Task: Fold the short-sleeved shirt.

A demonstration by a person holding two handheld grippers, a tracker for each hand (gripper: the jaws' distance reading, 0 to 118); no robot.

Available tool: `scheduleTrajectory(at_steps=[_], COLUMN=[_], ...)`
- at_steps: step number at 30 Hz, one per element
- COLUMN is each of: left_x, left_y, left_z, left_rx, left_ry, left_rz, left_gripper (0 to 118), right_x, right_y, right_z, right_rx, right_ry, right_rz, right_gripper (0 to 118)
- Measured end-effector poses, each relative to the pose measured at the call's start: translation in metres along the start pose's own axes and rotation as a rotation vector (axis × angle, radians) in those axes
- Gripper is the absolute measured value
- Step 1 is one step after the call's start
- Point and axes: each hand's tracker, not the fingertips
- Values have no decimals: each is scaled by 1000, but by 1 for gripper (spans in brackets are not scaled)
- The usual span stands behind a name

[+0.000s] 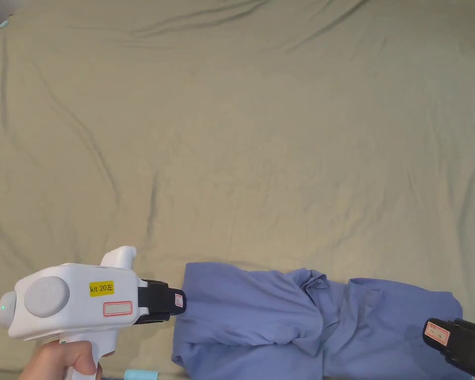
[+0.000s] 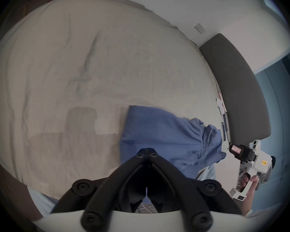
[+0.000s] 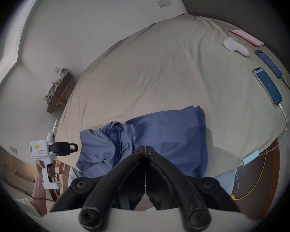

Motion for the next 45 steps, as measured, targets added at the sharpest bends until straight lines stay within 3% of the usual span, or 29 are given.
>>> scheduleTrajectory(at_steps=[1, 2, 3, 4, 5, 9, 12, 14, 15, 16, 17, 18, 20, 21, 23, 26, 38, 45], left_x=[-4, -6, -10, -13, -11, -26, -32, -26, -24, -22, -22, -50, -60, -66, -25, -39, -77, -83], left_y=[2, 3, 5, 6, 6, 3, 7, 2, 0, -2, -3, 5, 5, 9, -10, 4, 12, 30], left_z=[-3, -6, -11, -18, -20, -34, -39, -50, -56, -60, -58, -65, -66, -62, -52, -28, 59, 129], left_rx=[-7, -8, -14, -51, -47, -53, -43, -134, -138, -138, -155, -160, -162, -110, -98, -49, 32, 124], left_ry=[-16, -22, -54, -93, -176, -146, -323, -424, -370, -335, -392, -395, -392, -280, -244, -168, -171, 96], left_rz=[12, 21, 40, 64, 80, 95, 140, 179, 163, 139, 192, 236, 235, 140, 124, 119, 198, 178], left_gripper=[0, 8, 46, 109, 118, 114, 109, 85, 75, 55, 28, 16, 16, 15, 13, 12, 7, 7], right_x=[-3, -4, -3, -4, -4, -8, -12, -14, -18, -19, -21, -22, -26, -27, -29, -30, -37, -40], right_y=[0, -1, -1, -1, -1, -2, -3, -3, -4, -4, -5, -6, -7, -7, -7, -5, -8, -8], right_z=[-1, -1, -2, -3, -3, -5, -5, -5, -4, -4, -3, -2, 2, 3, 6, 10, 3, 0], right_rx=[-3, -7, -12, -15, -18, -32, -41, -45, -46, -45, -44, -43, -38, -38, -35, -27, -29, -34], right_ry=[-7, -10, -11, -12, -11, -16, -20, -18, -18, -19, -18, -18, -15, -14, -24, -29, 10, 31], right_rz=[2, 5, 7, 6, 4, 5, 5, 4, 3, 3, 5, 6, 7, 9, 13, 14, 0, 15], right_gripper=[0, 0, 0, 0, 0, 0, 0, 0, 0, 0, 0, 0, 0, 0, 0, 0, 0, 0])
